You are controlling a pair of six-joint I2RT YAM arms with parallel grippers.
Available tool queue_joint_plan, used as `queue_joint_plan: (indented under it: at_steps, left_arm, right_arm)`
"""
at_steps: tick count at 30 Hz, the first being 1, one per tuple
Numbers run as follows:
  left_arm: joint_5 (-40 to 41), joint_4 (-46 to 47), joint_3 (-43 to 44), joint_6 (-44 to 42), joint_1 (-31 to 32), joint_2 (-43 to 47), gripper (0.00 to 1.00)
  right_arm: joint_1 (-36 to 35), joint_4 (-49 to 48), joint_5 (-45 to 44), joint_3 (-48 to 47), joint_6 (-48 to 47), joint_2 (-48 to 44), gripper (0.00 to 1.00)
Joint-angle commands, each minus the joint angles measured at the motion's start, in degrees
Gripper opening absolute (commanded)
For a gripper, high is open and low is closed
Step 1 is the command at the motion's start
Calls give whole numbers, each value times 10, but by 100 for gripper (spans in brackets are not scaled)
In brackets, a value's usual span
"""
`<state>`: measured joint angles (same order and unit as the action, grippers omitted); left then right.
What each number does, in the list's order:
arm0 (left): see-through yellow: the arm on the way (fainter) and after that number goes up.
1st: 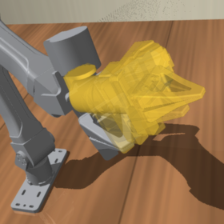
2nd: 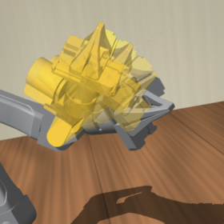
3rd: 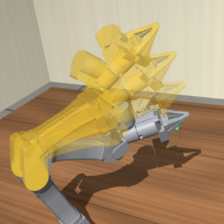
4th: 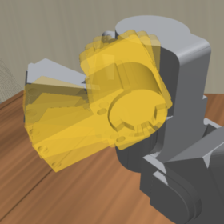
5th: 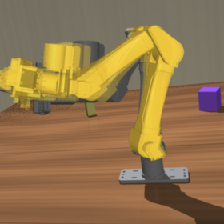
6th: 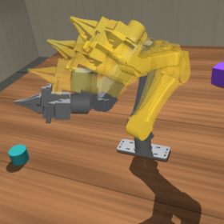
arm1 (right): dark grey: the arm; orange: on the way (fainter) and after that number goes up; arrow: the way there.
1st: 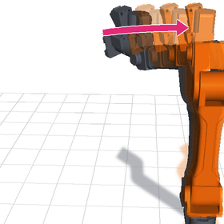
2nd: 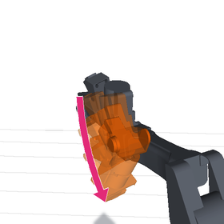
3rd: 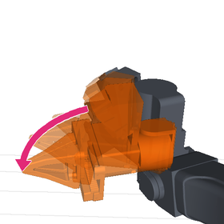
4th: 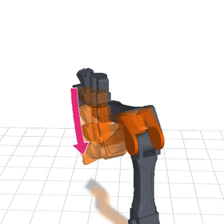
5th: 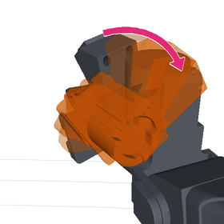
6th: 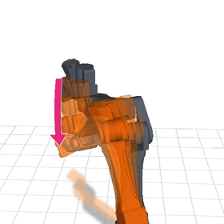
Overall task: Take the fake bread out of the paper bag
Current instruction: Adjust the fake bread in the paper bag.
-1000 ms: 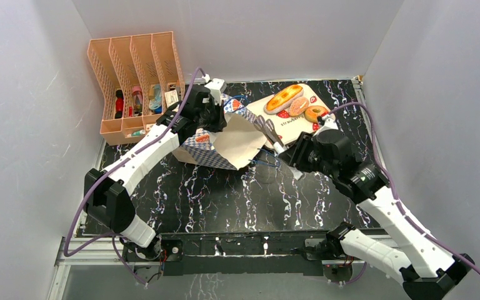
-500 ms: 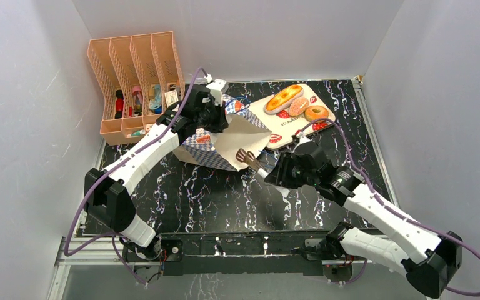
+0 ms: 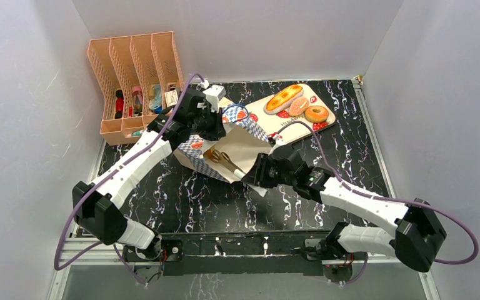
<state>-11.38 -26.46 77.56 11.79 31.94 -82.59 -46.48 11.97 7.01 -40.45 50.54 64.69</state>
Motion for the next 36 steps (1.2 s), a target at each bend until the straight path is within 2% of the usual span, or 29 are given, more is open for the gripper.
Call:
queue_joint_plan:
  at_steps: [1,20,29,36]
  left_arm:
    - [-3,-9,-11,14,9,22,0]
    - [-9,4,-19,16,18,13,0]
    - [-13,5,-24,17,20,18,0]
    - [-14,4,-26,14,20,24,0]
  right_arm:
    - [-26,-65,-35,-44,-11,16,32]
    - [-71,-26,-153,-143,-92,90,33]
    - [-92,13,-229,-196,-133,140,34]
    - [-108,56,-291,-211,-153,142,34]
